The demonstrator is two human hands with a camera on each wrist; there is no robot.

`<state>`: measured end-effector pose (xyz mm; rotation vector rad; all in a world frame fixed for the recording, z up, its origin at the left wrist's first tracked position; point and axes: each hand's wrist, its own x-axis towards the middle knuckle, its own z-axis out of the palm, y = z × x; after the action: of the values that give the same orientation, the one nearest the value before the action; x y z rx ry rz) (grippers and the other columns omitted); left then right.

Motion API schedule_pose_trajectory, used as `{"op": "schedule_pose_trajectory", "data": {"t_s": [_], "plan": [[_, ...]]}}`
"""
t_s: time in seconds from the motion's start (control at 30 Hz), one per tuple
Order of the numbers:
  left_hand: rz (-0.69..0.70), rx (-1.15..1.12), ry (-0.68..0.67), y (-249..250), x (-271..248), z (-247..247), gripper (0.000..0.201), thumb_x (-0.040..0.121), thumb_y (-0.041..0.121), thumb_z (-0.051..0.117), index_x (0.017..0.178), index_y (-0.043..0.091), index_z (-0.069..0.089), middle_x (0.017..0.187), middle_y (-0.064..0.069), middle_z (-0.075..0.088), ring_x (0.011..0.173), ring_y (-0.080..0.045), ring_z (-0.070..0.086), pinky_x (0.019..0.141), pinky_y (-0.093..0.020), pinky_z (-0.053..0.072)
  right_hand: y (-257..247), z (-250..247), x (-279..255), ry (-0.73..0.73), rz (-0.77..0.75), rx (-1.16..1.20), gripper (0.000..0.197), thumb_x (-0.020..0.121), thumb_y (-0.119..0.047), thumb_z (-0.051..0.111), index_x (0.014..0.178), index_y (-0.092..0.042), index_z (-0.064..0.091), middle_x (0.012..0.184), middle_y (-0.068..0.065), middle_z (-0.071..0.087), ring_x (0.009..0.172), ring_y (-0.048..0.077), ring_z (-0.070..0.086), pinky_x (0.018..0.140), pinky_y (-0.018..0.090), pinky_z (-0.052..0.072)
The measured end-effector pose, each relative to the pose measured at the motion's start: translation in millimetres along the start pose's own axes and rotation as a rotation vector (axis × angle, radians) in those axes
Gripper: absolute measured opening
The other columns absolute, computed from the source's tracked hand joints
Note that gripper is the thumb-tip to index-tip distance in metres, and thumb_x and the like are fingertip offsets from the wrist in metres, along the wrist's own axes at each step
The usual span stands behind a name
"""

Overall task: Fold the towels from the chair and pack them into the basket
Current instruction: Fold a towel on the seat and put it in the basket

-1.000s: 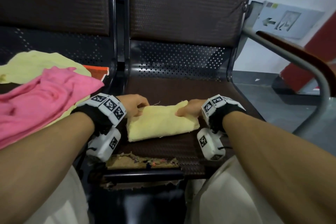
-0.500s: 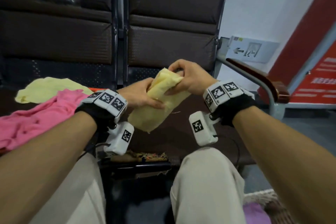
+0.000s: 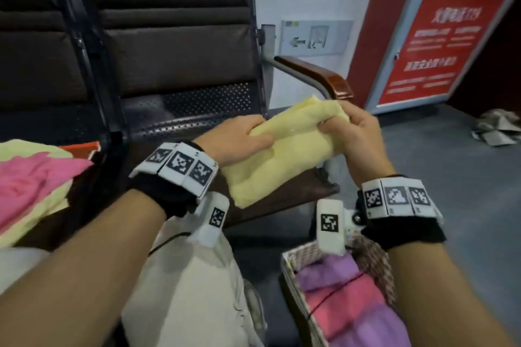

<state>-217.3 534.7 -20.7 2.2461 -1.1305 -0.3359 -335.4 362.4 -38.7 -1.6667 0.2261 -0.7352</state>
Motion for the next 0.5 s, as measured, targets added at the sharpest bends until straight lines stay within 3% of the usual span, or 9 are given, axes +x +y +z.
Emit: {"op": "schedule_pose_trajectory", "data": {"t_s": [0.1, 0.23, 0.33, 0.43, 0.5], "plan": [[0.030, -0.046, -0.057, 15, 13, 62, 0.013, 0.086, 0.045, 0.053, 0.089, 0.032, 0.056, 0.084, 0.014, 0.060, 0.076, -0.002, 0.056, 0.058, -0.020, 0.038, 36, -51, -30, 0.135, 0.082, 0.010, 0.023, 0.069, -0.014, 0.060, 0.088, -0.022, 0.071, 0.082, -0.003, 0.070, 0.079, 0.013, 0.063, 0.062, 0.027, 0.049], [0.030, -0.121, -0.275, 19, 23, 150, 0.025, 0.085, 0.049, 0.060, 0.095, 0.026, 0.059, 0.085, 0.009, 0.061, 0.076, -0.008, 0.056, 0.066, -0.023, 0.041, 92, -107, -82, 0.311, 0.254, 0.015, 0.024, 0.075, -0.002, 0.067, 0.095, -0.015, 0.067, 0.084, -0.001, 0.070, 0.077, 0.011, 0.065, 0.065, 0.026, 0.052], [0.016, -0.154, -0.464, 15, 24, 214, 0.023, 0.088, 0.038, 0.062, 0.100, 0.019, 0.058, 0.091, 0.004, 0.061, 0.082, -0.009, 0.054, 0.067, -0.022, 0.039, 129, -137, -123, 0.380, 0.385, -0.031, 0.022, 0.077, 0.003, 0.068, 0.093, -0.013, 0.065, 0.079, -0.003, 0.069, 0.070, 0.006, 0.063, 0.062, 0.020, 0.051], [-0.008, -0.097, -0.613, 5, 21, 269, 0.031, 0.090, 0.024, 0.060, 0.117, 0.008, 0.056, 0.109, -0.007, 0.063, 0.099, -0.021, 0.060, 0.082, -0.030, 0.044, 162, -156, -158, 0.377, 0.525, -0.106, 0.024, 0.076, 0.003, 0.071, 0.096, -0.009, 0.065, 0.075, -0.006, 0.066, 0.060, -0.003, 0.061, 0.055, 0.012, 0.048], [-0.016, 0.017, -0.666, -1, 17, 300, 0.035, 0.092, 0.020, 0.056, 0.123, 0.005, 0.052, 0.118, -0.013, 0.060, 0.108, -0.027, 0.057, 0.088, -0.033, 0.042, 184, -162, -177, 0.343, 0.589, -0.180, 0.027, 0.077, 0.001, 0.073, 0.101, -0.007, 0.064, 0.077, -0.006, 0.064, 0.061, -0.006, 0.058, 0.058, 0.009, 0.046]]}}
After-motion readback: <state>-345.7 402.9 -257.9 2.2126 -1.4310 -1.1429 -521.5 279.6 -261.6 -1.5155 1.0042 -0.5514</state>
